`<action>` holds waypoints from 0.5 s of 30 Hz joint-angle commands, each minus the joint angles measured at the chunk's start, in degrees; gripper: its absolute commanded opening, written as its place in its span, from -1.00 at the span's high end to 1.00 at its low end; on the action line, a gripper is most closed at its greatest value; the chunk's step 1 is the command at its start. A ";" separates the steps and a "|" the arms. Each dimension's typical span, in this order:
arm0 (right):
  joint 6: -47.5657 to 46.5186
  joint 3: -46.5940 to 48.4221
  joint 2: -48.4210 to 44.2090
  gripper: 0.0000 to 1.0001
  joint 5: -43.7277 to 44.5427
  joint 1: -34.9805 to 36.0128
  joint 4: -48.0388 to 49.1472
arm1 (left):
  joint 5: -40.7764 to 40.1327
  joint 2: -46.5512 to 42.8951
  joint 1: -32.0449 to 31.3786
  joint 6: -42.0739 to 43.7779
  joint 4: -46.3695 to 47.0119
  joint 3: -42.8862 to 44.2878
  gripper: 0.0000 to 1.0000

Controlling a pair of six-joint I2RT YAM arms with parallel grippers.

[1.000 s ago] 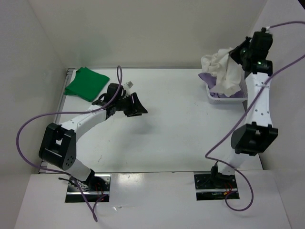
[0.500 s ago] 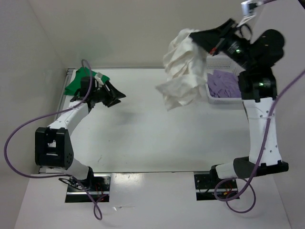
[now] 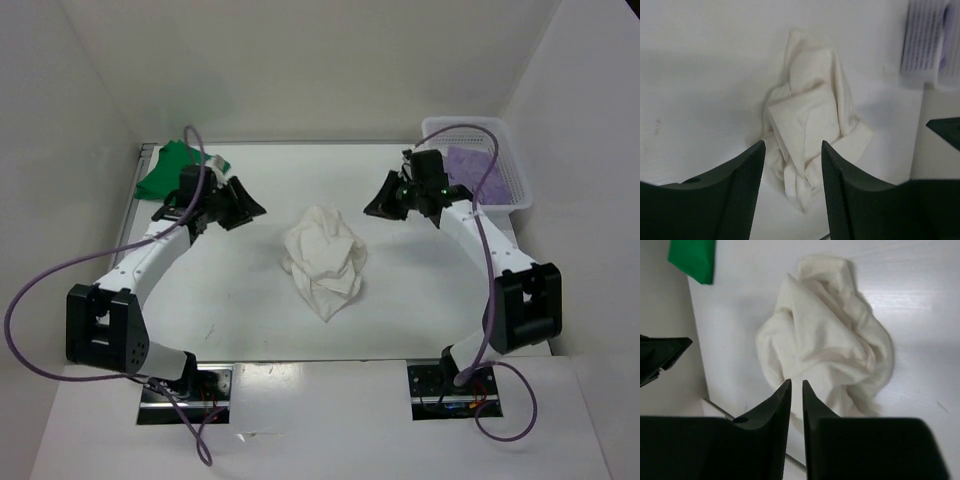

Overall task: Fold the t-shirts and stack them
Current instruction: Move the tshirt to the center of the board

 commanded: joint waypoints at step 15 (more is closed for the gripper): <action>3.80 -14.57 -2.98 -0.05 8.48 14.28 4.41 | -1.56 1.11 -14.24 -0.52 2.63 -10.58 -0.13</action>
